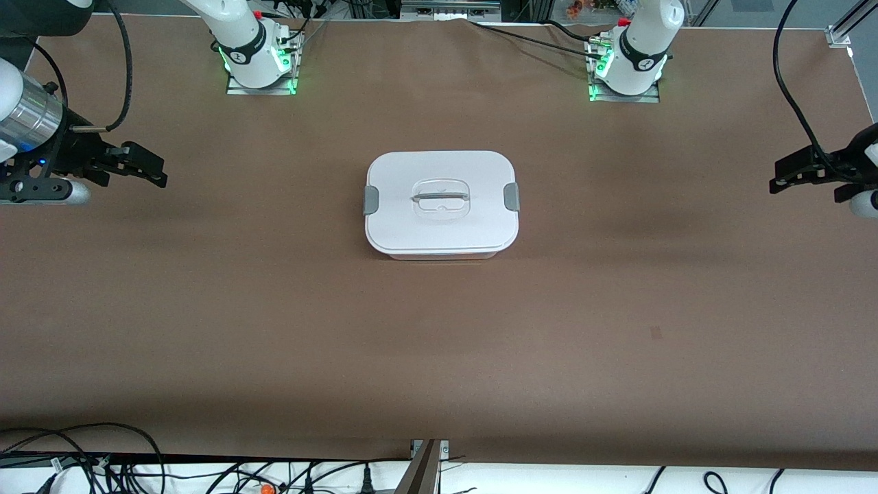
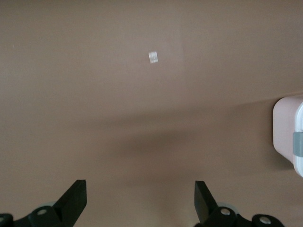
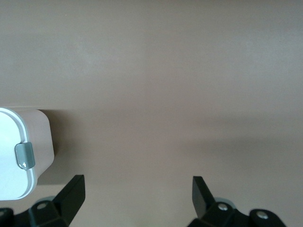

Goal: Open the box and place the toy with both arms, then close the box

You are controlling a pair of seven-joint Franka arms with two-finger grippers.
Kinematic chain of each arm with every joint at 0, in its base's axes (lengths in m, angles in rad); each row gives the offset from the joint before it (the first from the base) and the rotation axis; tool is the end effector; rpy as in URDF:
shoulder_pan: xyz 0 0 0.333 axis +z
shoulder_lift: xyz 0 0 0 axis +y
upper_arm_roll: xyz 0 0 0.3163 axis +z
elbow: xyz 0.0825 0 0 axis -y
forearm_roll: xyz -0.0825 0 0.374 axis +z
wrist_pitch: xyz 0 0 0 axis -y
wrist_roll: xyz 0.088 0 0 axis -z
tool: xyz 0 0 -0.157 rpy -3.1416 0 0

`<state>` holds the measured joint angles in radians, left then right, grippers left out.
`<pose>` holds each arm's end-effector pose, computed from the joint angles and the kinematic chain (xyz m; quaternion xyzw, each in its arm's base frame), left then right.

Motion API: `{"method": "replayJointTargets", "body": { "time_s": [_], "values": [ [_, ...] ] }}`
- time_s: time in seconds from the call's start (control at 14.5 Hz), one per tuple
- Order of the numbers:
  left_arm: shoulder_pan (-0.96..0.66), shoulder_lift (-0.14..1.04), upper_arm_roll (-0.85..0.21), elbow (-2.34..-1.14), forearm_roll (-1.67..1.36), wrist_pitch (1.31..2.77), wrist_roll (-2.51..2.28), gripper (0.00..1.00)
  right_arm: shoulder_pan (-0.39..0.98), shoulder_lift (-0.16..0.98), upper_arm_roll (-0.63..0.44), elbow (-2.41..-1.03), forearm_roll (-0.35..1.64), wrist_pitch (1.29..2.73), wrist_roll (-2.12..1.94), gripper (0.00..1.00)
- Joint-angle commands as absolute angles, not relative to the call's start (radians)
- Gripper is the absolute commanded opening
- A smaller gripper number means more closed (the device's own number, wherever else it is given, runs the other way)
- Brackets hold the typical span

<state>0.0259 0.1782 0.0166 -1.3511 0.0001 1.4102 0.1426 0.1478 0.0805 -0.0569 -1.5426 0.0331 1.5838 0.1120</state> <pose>0.5757 0.0237 0.5613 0.9970 -0.0500 -0.0594 0.0040 0.5643 0.0577 0.5443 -0.9996 0.0110 0.0209 0.0122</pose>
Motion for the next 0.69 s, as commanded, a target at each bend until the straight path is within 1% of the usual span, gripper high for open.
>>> {"method": "replayJointTargets", "body": {
  "time_s": [0.0,0.28,0.41,0.62],
  "values": [
    [0.018,0.129,0.026,-1.425,0.017,1.416,0.098,1.0,0.135,0.083,-0.048,-1.526,0.043,1.575,0.123,1.0],
    [0.029,0.159,0.025,-1.416,0.015,1.414,0.04,1.0,0.137,0.083,-0.048,-1.526,0.043,1.574,0.124,1.0],
    [0.021,0.176,0.023,-1.376,0.017,1.414,0.04,1.0,0.135,0.084,-0.048,-1.526,0.043,1.574,0.124,1.0],
    [0.023,0.189,0.023,-1.368,0.008,1.414,0.04,1.0,0.137,0.083,-0.048,-1.526,0.043,1.572,0.124,1.0]
  ]
}}
